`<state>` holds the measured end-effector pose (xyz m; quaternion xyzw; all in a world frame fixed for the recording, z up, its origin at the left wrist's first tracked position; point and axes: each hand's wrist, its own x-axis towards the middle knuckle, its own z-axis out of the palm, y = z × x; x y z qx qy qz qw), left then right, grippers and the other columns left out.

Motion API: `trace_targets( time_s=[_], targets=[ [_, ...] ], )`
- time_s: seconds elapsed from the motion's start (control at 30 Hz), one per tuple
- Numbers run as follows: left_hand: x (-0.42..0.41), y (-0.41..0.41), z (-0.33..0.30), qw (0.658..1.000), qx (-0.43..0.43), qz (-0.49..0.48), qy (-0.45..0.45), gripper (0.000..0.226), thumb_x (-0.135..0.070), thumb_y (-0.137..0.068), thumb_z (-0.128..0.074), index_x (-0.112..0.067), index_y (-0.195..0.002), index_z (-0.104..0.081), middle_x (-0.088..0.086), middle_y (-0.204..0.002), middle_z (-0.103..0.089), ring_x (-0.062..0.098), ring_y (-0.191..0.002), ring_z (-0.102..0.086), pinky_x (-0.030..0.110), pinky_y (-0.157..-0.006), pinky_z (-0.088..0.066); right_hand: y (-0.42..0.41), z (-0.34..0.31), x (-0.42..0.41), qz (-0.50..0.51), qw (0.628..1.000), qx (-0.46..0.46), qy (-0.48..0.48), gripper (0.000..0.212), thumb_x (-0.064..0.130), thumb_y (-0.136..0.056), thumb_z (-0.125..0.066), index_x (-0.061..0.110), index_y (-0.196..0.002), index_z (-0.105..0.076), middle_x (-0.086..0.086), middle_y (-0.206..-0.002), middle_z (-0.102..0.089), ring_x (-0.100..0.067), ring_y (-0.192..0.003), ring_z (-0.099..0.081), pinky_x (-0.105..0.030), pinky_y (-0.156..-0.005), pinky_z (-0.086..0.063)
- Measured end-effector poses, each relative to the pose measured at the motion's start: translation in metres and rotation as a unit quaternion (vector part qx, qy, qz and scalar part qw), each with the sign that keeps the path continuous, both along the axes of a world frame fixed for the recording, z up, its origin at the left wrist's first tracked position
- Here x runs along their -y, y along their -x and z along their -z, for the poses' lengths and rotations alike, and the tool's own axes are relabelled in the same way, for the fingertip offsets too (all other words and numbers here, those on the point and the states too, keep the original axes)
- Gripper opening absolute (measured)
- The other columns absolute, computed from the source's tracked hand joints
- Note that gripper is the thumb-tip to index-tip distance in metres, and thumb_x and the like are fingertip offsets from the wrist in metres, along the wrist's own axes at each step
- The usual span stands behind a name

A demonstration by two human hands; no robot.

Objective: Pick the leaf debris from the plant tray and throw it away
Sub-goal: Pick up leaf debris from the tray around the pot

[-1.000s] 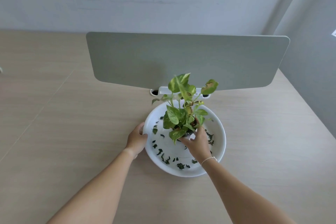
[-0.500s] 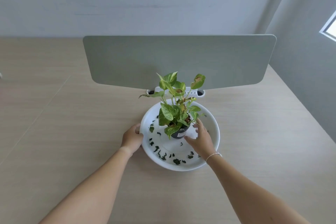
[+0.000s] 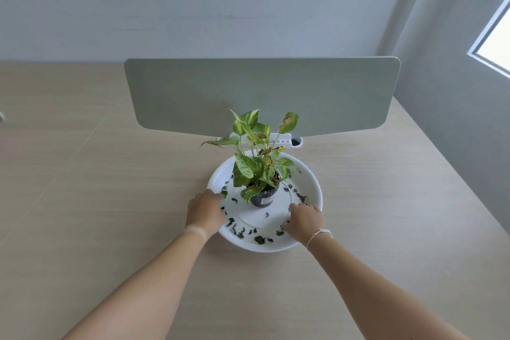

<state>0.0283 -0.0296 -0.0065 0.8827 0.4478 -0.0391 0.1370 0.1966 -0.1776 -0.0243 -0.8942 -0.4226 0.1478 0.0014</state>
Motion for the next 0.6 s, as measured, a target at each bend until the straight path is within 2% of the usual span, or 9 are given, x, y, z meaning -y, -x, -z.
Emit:
trace_targets(
  time_s=[0.13,0.2,0.3,0.4,0.5,0.6],
  targets=[
    [0.004,-0.003,0.005,0.994,-0.068,0.069,-0.048,0.041,-0.018,-0.091,-0.038,-0.015,-0.125,-0.060,0.006,-0.117,-0.059,0.027,-0.114,-0.050,0.035,-0.110,-0.029,0.006,0.004,0.002,-0.012,1.000,0.020,0.014,0.040,0.044,-0.083,-0.053,0.013,-0.108,-0.058,-0.004,-0.107,-0.064,-0.025,-0.103,-0.059,-0.035,-0.106,-0.029],
    [0.006,-0.006,0.008,0.988,-0.103,0.097,-0.055,0.038,-0.022,-0.091,-0.037,-0.014,-0.119,-0.060,0.007,-0.117,-0.059,0.026,-0.116,-0.048,0.041,-0.115,-0.022,0.010,0.005,0.001,-0.013,1.000,0.022,0.012,0.046,0.048,-0.080,-0.056,0.012,-0.108,-0.057,-0.005,-0.108,-0.062,-0.024,-0.103,-0.059,-0.035,-0.107,-0.026],
    [0.006,-0.010,0.012,0.983,-0.134,0.117,-0.050,0.037,-0.029,-0.089,-0.039,-0.013,-0.117,-0.057,0.008,-0.119,-0.057,0.027,-0.121,-0.045,0.044,-0.120,-0.013,0.013,0.006,-0.002,-0.009,1.000,0.007,0.013,0.055,0.052,-0.076,-0.061,0.012,-0.114,-0.053,-0.006,-0.114,-0.058,-0.025,-0.108,-0.056,-0.034,-0.105,-0.030],
    [0.008,-0.016,0.016,0.980,-0.145,0.127,-0.040,0.038,-0.031,-0.087,-0.041,-0.012,-0.116,-0.057,0.007,-0.111,-0.060,0.027,-0.120,-0.046,0.044,-0.122,-0.001,0.016,0.010,-0.005,-0.007,1.000,-0.016,0.019,0.056,0.044,-0.077,-0.064,0.010,-0.119,-0.048,-0.009,-0.120,-0.052,-0.026,-0.115,-0.052,-0.032,-0.101,-0.040],
    [0.011,-0.020,0.016,0.981,-0.140,0.130,-0.033,0.033,-0.028,-0.086,-0.042,-0.011,-0.110,-0.057,0.008,-0.106,-0.061,0.028,-0.116,-0.048,0.042,-0.122,-0.003,0.016,0.010,-0.007,-0.004,0.999,-0.044,0.025,0.052,0.034,-0.080,-0.063,0.009,-0.121,-0.046,-0.010,-0.122,-0.050,-0.027,-0.117,-0.049,-0.032,-0.101,-0.040],
    [0.012,-0.024,0.017,0.983,-0.130,0.122,-0.033,0.031,-0.023,-0.086,-0.042,-0.009,-0.109,-0.056,0.010,-0.109,-0.060,0.029,-0.112,-0.051,0.040,-0.120,-0.013,0.014,0.009,-0.009,0.001,0.998,-0.063,0.027,0.041,0.023,-0.083,-0.060,0.007,-0.118,-0.048,-0.011,-0.120,-0.051,-0.028,-0.113,-0.051,-0.033,-0.098,-0.042]
  ],
)
